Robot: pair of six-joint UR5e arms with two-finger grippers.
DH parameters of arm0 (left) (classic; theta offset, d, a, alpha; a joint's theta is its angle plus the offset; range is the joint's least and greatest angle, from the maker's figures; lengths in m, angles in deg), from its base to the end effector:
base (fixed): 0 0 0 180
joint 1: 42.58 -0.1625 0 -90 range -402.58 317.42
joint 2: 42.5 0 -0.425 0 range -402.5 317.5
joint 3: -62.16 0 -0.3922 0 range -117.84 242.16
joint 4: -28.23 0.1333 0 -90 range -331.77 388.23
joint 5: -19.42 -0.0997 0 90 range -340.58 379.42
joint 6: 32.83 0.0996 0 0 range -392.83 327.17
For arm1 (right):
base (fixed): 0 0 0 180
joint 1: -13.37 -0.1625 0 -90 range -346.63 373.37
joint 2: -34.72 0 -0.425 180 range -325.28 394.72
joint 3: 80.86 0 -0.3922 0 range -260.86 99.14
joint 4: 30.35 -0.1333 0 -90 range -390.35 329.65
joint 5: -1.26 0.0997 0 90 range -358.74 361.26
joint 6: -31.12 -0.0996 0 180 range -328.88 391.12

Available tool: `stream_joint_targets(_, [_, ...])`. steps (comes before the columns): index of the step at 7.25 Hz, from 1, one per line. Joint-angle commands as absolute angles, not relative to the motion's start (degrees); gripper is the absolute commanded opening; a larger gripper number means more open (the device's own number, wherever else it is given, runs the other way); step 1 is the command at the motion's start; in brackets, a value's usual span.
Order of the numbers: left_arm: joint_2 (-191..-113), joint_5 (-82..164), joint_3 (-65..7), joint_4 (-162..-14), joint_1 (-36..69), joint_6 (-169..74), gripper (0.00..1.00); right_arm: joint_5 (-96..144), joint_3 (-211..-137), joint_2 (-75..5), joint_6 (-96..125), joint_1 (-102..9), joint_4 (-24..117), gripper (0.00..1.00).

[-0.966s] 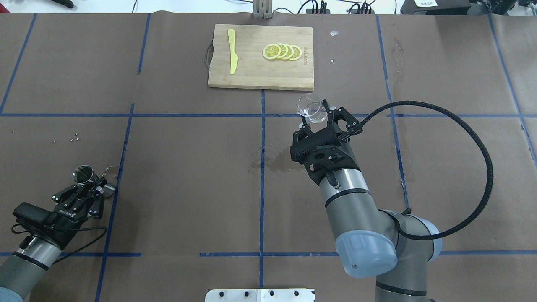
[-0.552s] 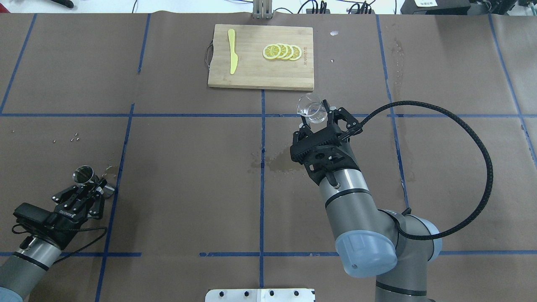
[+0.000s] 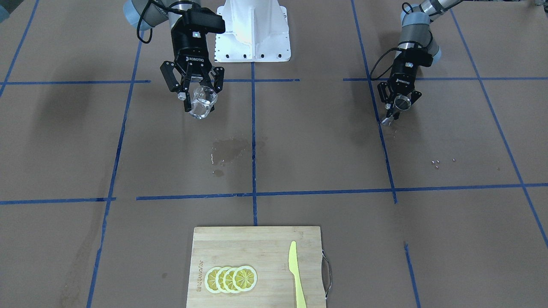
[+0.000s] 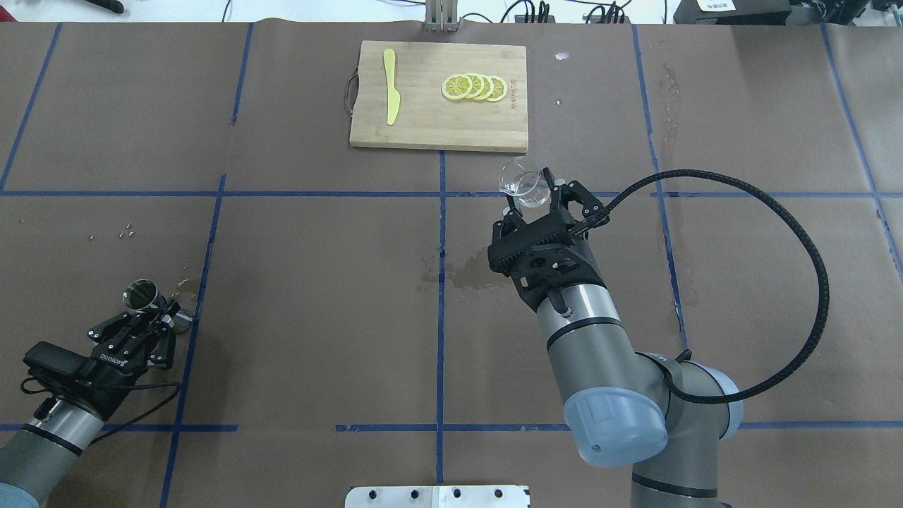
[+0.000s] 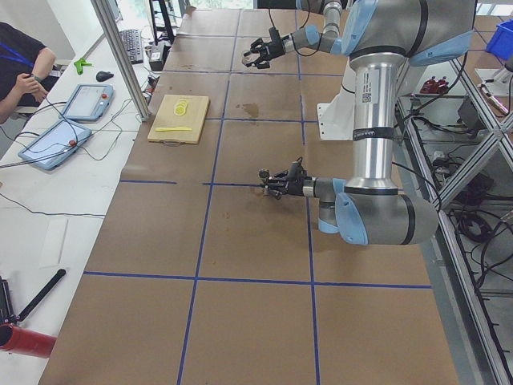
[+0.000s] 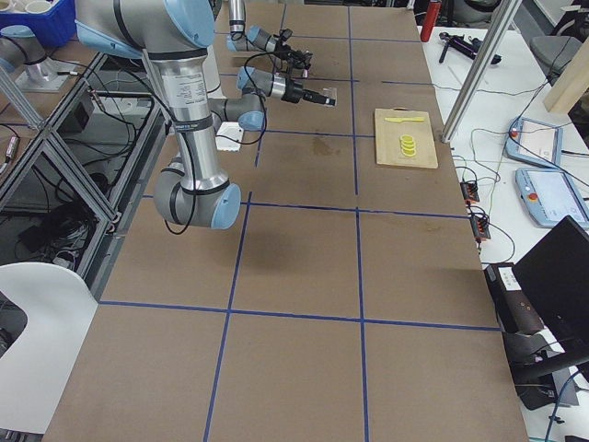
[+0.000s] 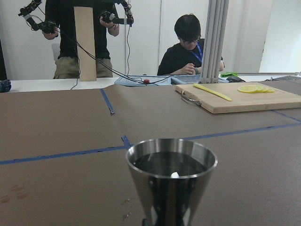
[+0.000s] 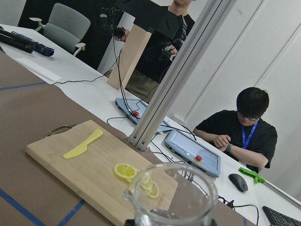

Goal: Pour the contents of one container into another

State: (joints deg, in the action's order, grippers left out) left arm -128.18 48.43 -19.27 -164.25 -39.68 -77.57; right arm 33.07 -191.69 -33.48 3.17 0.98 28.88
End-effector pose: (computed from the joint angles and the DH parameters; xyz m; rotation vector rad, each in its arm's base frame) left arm 0.3877 -0.2403 0.5744 1.2845 0.9076 -0.2506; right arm -0.4662 -0.3256 0.2109 1.3647 -0.3923 -0.0664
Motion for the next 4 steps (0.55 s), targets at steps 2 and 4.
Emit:
stream_joint_targets(2, [-128.8,48.4,-19.1,-164.2,-39.8,-77.5,0.01,33.1,-191.7,-33.4,3.3,1.0,28.9,0.0])
stream_joint_targets(4, [-128.8,48.4,-19.1,-164.2,-39.8,-77.5,0.05,33.2,-191.7,-33.4,3.2,1.0,28.9,0.0])
